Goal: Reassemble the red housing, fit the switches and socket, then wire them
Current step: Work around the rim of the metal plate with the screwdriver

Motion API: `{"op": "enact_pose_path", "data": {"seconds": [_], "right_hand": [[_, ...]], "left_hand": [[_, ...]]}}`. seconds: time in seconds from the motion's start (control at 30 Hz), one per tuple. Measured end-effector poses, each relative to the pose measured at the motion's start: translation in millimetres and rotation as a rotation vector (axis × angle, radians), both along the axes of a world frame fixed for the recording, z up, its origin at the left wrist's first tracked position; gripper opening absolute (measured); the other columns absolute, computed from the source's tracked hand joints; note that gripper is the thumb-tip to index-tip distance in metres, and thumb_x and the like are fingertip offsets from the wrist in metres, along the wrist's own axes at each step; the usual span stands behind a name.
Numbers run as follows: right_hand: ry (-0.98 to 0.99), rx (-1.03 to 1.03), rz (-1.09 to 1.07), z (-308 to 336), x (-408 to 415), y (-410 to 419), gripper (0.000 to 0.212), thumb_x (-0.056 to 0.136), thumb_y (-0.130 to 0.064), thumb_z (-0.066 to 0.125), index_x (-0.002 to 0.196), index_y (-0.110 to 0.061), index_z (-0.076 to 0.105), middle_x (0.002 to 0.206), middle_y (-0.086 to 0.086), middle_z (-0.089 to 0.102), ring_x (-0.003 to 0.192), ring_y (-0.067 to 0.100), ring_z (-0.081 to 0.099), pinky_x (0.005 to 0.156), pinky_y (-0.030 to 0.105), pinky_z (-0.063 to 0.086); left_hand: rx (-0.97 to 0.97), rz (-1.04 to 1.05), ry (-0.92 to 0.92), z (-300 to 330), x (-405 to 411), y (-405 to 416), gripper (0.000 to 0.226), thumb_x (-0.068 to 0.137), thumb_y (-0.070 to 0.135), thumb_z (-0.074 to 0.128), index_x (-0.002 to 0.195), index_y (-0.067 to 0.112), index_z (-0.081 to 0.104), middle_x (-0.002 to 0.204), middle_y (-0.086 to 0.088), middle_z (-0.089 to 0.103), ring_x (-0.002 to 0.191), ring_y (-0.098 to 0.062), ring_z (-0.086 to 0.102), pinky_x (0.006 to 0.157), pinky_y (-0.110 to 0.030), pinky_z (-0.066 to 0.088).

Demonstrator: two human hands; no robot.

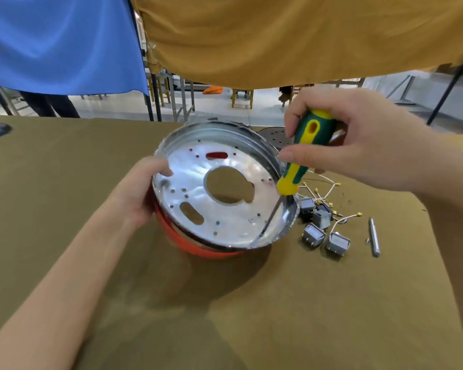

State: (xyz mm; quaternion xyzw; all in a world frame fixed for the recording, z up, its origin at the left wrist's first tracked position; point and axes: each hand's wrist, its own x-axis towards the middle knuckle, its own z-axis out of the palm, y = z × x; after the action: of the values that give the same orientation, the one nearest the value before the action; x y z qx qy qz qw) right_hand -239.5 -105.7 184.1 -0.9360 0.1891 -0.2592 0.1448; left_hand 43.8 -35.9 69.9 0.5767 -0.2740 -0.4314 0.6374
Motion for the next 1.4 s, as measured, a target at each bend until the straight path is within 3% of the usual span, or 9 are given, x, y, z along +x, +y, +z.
{"op": "enact_pose_path", "data": {"seconds": [0.33,0.6,0.87,0.93,1.07,1.13,1.27,1.33,1.4], "right_hand": [[0.056,0.000,-0.228,-78,-21,-32,0.026,0.079,-0.025,0.078,0.096,-0.041,0.065,0.097,-0.017,0.059,0.088,0.000,0.056,0.068,0.011,0.040],[-0.080,0.208,-0.322,-106,-17,-33,0.021,0.080,-0.020,0.078,0.088,-0.034,0.065,0.076,-0.016,0.070,0.057,0.003,0.063,0.056,0.013,0.045],[-0.315,1.028,-0.461,-132,-6,-35,0.020,0.088,-0.019,0.071,0.104,-0.010,0.063,0.074,0.010,0.074,0.044,0.011,0.035,0.039,0.020,0.031],[-0.264,0.878,-0.449,-136,-7,-31,0.021,0.088,-0.022,0.072,0.106,-0.015,0.064,0.083,0.003,0.074,0.050,0.013,0.044,0.045,0.022,0.040],[0.280,-0.154,-0.400,-153,-11,-26,0.025,0.094,-0.037,0.060,0.113,-0.021,0.060,0.099,-0.004,0.067,0.084,0.021,0.065,0.072,0.034,0.052],[0.288,-0.229,-0.397,-157,-6,-24,0.026,0.095,-0.040,0.055,0.110,-0.018,0.062,0.091,0.000,0.069,0.075,0.026,0.065,0.067,0.037,0.050],[-0.150,0.613,-0.457,-149,9,-29,0.015,0.088,-0.034,0.070,0.084,-0.020,0.067,0.066,-0.001,0.069,0.044,0.015,0.044,0.042,0.024,0.037],[-0.272,1.164,-0.491,-140,12,-35,0.019,0.087,-0.027,0.072,0.091,-0.008,0.069,0.068,0.006,0.068,0.042,0.012,0.038,0.034,0.019,0.029],[-0.350,1.400,-0.461,-137,11,-36,0.023,0.085,-0.024,0.072,0.099,-0.005,0.068,0.074,0.010,0.066,0.042,0.008,0.038,0.033,0.014,0.028]], "left_hand": [[-0.393,0.276,-0.248,-6,20,-3,0.053,0.065,0.012,0.059,0.114,0.032,0.054,0.107,0.007,0.064,0.088,-0.008,0.065,0.066,-0.025,0.054],[-0.509,0.146,-0.486,-8,22,-4,0.068,0.061,0.017,0.062,0.125,0.038,0.053,0.120,-0.002,0.061,0.104,-0.022,0.062,0.075,-0.034,0.054],[-0.537,0.043,-0.614,-7,25,-8,0.075,0.064,0.009,0.061,0.130,0.043,0.049,0.122,0.004,0.061,0.109,-0.021,0.061,0.082,-0.035,0.053],[-0.550,0.032,-0.620,-7,27,-9,0.076,0.065,0.004,0.059,0.132,0.040,0.048,0.122,0.006,0.061,0.107,-0.019,0.061,0.081,-0.033,0.053],[-0.585,0.009,-0.577,-11,32,-10,0.077,0.065,-0.002,0.055,0.131,0.036,0.048,0.122,0.004,0.060,0.103,-0.020,0.060,0.081,-0.037,0.052],[-0.594,-0.011,-0.580,-11,33,-11,0.078,0.064,-0.003,0.055,0.131,0.036,0.048,0.123,0.007,0.060,0.106,-0.019,0.059,0.083,-0.037,0.052],[-0.599,-0.075,-0.610,-10,33,-14,0.082,0.062,-0.004,0.056,0.136,0.029,0.044,0.128,0.008,0.058,0.112,-0.015,0.058,0.084,-0.026,0.052],[-0.615,-0.094,-0.616,-9,35,-14,0.083,0.060,0.002,0.060,0.137,0.026,0.042,0.133,0.005,0.056,0.116,-0.016,0.057,0.086,-0.026,0.052],[-0.616,-0.084,-0.611,-10,39,-14,0.084,0.060,0.002,0.061,0.137,0.029,0.042,0.133,0.003,0.054,0.115,-0.016,0.056,0.086,-0.026,0.051]]}}
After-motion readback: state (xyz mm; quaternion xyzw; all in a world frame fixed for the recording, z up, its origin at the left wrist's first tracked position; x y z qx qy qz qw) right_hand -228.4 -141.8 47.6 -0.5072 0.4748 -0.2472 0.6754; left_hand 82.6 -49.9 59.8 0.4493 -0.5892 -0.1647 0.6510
